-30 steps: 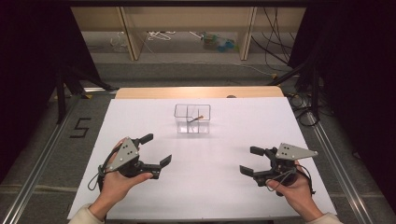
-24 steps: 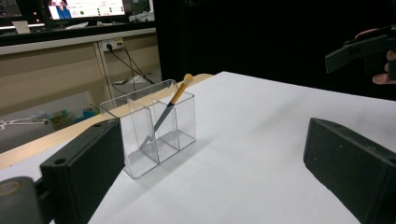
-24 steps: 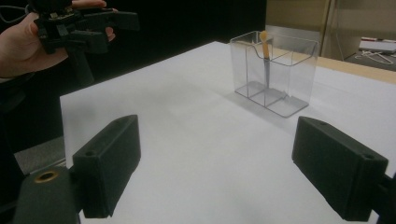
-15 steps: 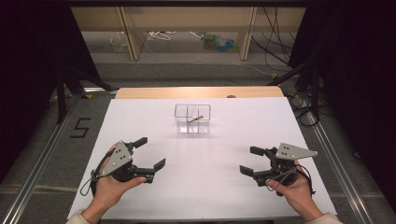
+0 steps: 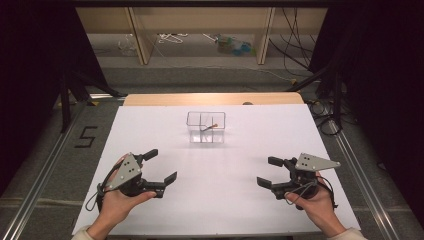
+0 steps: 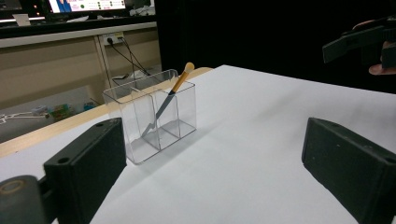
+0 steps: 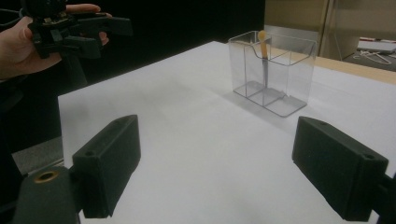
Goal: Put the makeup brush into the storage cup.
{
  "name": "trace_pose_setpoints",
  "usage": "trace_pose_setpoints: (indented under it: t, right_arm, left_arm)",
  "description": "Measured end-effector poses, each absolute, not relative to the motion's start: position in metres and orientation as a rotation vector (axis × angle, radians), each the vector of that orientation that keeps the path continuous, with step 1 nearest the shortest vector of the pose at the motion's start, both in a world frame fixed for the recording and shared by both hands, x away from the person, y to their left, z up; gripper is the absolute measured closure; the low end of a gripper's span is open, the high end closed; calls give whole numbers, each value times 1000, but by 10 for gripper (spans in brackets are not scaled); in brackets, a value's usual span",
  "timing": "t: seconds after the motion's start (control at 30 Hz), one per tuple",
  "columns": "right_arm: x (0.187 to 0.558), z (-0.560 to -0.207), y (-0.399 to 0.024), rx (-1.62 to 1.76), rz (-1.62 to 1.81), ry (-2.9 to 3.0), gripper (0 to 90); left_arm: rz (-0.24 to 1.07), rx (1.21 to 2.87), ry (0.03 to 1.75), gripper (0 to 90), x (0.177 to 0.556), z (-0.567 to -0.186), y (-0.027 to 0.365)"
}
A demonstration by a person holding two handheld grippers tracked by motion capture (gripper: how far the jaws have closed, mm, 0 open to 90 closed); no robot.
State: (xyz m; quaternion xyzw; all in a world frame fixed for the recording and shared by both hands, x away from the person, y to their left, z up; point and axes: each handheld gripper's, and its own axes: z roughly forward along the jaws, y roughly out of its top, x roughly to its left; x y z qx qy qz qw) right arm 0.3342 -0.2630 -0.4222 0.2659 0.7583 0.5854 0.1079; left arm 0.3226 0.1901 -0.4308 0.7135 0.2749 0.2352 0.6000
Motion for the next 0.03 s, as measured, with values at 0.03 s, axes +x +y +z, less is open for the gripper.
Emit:
trace_pose_setpoints:
  t: [0.03]
  right_arm:
    - [333, -421, -264, 806, 1692, 2252, 160]
  left_arm:
    - [545, 1654, 638, 61, 323, -431, 190]
